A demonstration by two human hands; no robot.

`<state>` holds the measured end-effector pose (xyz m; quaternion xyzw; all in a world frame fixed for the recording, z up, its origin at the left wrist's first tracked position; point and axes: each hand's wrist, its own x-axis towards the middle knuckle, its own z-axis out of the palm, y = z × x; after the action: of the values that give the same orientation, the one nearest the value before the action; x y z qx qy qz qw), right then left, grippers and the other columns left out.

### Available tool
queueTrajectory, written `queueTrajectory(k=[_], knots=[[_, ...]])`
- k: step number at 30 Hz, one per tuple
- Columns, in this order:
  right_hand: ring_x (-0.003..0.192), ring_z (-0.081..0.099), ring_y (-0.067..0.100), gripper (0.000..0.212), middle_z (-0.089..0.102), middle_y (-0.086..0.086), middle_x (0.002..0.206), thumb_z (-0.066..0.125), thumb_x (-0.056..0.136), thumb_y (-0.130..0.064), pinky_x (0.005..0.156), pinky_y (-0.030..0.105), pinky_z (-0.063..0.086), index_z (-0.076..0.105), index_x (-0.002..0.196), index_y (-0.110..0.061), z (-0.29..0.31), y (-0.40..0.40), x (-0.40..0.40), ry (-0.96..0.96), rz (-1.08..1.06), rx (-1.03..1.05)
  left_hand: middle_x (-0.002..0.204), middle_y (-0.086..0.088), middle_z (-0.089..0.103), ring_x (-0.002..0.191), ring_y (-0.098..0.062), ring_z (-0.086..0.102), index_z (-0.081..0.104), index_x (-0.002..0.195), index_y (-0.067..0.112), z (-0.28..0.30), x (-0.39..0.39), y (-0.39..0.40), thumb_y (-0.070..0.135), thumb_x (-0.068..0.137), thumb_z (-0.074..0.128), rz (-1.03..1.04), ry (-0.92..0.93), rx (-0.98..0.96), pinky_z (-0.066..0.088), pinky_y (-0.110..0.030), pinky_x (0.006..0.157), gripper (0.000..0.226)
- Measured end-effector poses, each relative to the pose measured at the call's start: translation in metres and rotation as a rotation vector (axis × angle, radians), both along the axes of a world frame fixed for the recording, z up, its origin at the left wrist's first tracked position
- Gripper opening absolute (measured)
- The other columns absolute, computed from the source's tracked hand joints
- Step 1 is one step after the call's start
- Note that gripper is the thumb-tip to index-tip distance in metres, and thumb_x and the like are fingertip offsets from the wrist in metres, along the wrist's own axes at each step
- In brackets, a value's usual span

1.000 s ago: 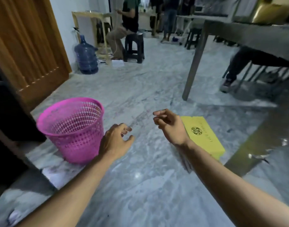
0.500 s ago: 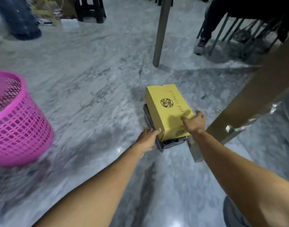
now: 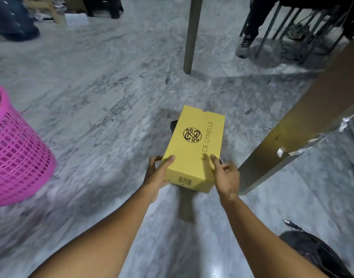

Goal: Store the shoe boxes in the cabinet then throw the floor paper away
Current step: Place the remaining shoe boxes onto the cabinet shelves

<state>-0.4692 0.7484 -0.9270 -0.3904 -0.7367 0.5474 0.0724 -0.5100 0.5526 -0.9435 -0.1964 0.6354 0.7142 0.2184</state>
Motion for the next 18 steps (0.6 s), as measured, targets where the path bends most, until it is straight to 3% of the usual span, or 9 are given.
queueTrajectory(k=[2,5,6,10,12,13,15,16,18], knots=[[0.092,0.061,0.022,0.053,0.062,0.002,0.099,0.073,0.083,-0.064,0.069,0.035,0.044,0.052,0.098,-0.017,0.004,0.008,-0.008,0.043,0.016,-0.233,0.122,0.002,0.065,0.107,-0.021,0.067,0.052,0.125,0.029,0.001,0.022,-0.019,0.045,0.092,0.072,-0.048,-0.001,0.008,0.055,-0.045,0.094,0.042],[0.109,0.067,0.024,0.090,0.068,0.002,0.123,0.075,0.066,-0.078,0.073,0.037,0.052,0.054,0.135,-0.024,0.009,0.014,-0.024,0.007,0.113,-0.482,0.127,0.004,0.065,0.117,-0.023,0.064,0.058,0.122,0.036,0.000,0.055,-0.053,0.044,0.088,0.074,-0.123,-0.032,0.026,0.052,-0.051,0.104,0.039],[0.108,0.071,0.026,0.096,0.071,0.003,0.126,0.076,0.061,-0.079,0.074,0.038,0.057,0.054,0.139,-0.028,0.008,0.013,-0.027,-0.008,0.135,-0.525,0.128,0.006,0.066,0.118,-0.021,0.063,0.059,0.122,0.038,0.001,0.065,-0.066,0.045,0.086,0.075,-0.143,-0.035,0.028,0.051,-0.053,0.107,0.040],[0.089,0.078,0.024,0.082,0.078,0.007,0.117,0.083,0.062,-0.066,0.059,0.034,0.059,0.063,0.133,-0.030,0.004,-0.005,-0.023,0.043,0.211,-0.582,0.129,0.012,0.065,0.122,-0.014,0.058,0.057,0.129,0.042,0.008,0.092,-0.117,0.052,0.077,0.083,-0.242,-0.039,-0.031,0.038,-0.056,0.113,0.059],[0.073,0.078,0.019,0.087,0.076,0.008,0.114,0.087,0.062,-0.065,0.055,0.034,0.057,0.061,0.136,-0.028,0.009,-0.024,-0.016,0.070,0.274,-0.610,0.135,0.004,0.065,0.125,-0.025,0.059,0.058,0.130,0.048,0.019,0.098,-0.140,0.065,0.061,0.087,-0.277,-0.022,-0.026,0.040,-0.058,0.106,0.076],[0.078,0.079,0.023,0.088,0.076,0.009,0.116,0.088,0.062,-0.065,0.060,0.039,0.059,0.060,0.137,-0.028,0.014,-0.035,-0.013,0.083,0.315,-0.628,0.135,0.000,0.065,0.122,-0.028,0.060,0.059,0.130,0.049,0.026,0.098,-0.149,0.067,0.060,0.087,-0.269,-0.003,-0.014,0.042,-0.055,0.100,0.078],[0.108,0.074,0.037,0.085,0.075,0.012,0.123,0.091,0.062,-0.061,0.085,0.057,0.061,0.064,0.133,-0.025,0.034,-0.066,-0.005,0.149,0.395,-0.636,0.123,-0.002,0.069,0.105,-0.026,0.065,0.058,0.135,0.043,0.049,0.096,-0.164,0.070,0.063,0.082,-0.149,0.063,0.007,0.050,-0.044,0.088,0.081],[0.113,0.072,0.040,0.082,0.075,0.013,0.123,0.091,0.063,-0.057,0.090,0.056,0.060,0.065,0.131,-0.020,0.048,-0.084,0.001,0.189,0.440,-0.640,0.117,-0.001,0.071,0.096,-0.022,0.066,0.057,0.138,0.040,0.066,0.094,-0.170,0.071,0.062,0.079,-0.070,0.098,0.016,0.051,-0.037,0.079,0.085],[0.102,0.073,0.036,0.069,0.076,0.013,0.111,0.087,0.069,-0.047,0.079,0.044,0.061,0.066,0.125,-0.012,0.075,-0.115,0.008,0.246,0.546,-0.625,0.123,-0.002,0.070,0.095,-0.018,0.065,0.055,0.140,0.039,0.101,0.085,-0.180,0.074,0.059,0.078,0.040,0.189,0.036,0.047,-0.032,0.076,0.092]])
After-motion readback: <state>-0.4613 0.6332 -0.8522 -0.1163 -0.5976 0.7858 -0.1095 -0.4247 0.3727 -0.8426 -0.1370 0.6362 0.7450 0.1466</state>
